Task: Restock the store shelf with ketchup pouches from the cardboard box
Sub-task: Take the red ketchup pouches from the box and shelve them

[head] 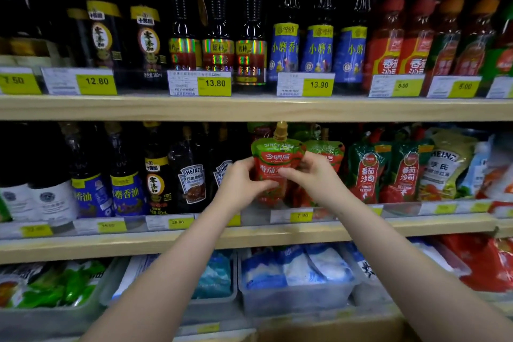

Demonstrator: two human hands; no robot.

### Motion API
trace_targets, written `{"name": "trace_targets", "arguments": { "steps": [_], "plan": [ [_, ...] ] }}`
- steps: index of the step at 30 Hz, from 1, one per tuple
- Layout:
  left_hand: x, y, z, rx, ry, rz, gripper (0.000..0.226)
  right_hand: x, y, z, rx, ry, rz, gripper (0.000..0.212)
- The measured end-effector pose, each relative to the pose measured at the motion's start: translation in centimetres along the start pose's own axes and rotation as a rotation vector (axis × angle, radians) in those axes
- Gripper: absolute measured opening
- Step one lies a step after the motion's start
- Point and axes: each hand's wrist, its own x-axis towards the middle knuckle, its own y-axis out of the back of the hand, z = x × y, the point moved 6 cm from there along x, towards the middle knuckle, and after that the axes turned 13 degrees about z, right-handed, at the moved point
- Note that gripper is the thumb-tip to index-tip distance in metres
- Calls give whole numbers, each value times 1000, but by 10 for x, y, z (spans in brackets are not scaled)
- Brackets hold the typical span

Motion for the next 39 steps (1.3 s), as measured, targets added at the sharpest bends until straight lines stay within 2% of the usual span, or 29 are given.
{"name": "trace_targets", "arguments": {
  "steps": [5,11,14,16,18,20,23,25,28,39],
  "plan": [
    [-4,-21,-40,18,76,3,29,9,-16,46,0,-92,20,25],
    [-1,-37,-59,-43,124,7,27,19,-20,79,-84,-152,148,31],
    [-3,-38,-61,-40,126,-5,34,19,-21,79,-99,-152,166,32],
    [-7,-36,-60,-2,120,-20,44,13,-20,79,-124,-142,174,41],
    [-16,-30,-58,90,67,-26,61,-2,-13,79,-160,-97,194,51],
    [-33,-19,-57,210,-32,-18,72,-20,-5,77,-283,10,186,48],
    [-65,7,-58,423,-241,35,60,-46,-11,76,-531,217,30,30],
    [-79,21,-57,519,-362,33,49,-53,-25,78,-628,261,-78,31],
    [-85,27,-56,610,-479,-7,45,-51,-41,79,-786,309,-90,35],
    [-84,29,-57,648,-533,-19,43,-29,-64,97,-987,193,-162,45]
  ]
}}
